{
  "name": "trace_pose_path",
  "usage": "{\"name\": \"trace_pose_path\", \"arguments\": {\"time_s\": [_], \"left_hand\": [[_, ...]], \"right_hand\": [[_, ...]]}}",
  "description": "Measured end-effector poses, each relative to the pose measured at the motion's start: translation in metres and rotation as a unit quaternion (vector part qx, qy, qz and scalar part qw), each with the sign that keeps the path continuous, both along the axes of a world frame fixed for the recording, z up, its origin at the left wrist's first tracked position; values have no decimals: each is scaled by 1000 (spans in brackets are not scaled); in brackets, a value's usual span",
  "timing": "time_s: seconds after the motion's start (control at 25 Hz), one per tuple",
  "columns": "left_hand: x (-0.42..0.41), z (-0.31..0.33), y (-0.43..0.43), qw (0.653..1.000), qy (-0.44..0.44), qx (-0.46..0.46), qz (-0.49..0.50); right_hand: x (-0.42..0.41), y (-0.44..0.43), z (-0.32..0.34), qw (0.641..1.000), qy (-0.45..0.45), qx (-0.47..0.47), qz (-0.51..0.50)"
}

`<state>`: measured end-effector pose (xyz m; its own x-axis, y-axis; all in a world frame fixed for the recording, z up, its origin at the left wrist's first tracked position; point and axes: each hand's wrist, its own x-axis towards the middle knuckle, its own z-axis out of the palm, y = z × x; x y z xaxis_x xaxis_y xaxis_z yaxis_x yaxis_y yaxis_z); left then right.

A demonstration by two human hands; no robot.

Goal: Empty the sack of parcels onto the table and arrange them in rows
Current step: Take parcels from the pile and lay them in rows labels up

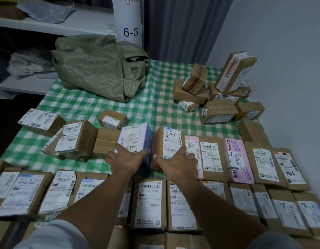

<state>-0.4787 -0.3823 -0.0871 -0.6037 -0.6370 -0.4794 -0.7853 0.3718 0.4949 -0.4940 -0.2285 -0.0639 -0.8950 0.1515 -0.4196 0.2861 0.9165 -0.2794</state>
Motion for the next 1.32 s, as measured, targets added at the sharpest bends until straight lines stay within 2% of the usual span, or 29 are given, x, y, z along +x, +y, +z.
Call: {"name": "trace_pose_path", "arguments": {"time_s": [0.12, 0.4, 0.6, 0.68, 0.96, 1.04, 1.12, 1.2, 1.32], "left_hand": [[-2, 9, -8, 998, 40, 28, 30], [15, 8, -18, 996, 66, 49, 39], [23, 33, -20, 993, 110, 45, 16], [27, 46, -16, 990, 130, 43, -24], [48, 91, -21, 960, 158, 82, -217], [51, 97, -22, 951, 155, 106, -243], [55, 103, -22, 942, 198, 172, -209], [59, 116, -17, 927, 264, 230, -132], [62, 131, -2, 928, 310, 199, 48]], "right_hand": [[3, -3, -6, 999, -5, 29, 17], [18, -12, -21, 995, -42, 74, 59], [5, -17, 13, 986, 95, -86, 107], [-5, -23, 33, 978, 105, -168, 64], [-28, -17, 66, 952, 42, -286, -106], [-33, -6, 74, 917, -5, -363, -163], [-35, 4, 82, 863, -102, -457, -190], [-36, 12, 85, 847, -150, -476, -181], [-29, 18, 91, 806, -161, -533, -204]]}}
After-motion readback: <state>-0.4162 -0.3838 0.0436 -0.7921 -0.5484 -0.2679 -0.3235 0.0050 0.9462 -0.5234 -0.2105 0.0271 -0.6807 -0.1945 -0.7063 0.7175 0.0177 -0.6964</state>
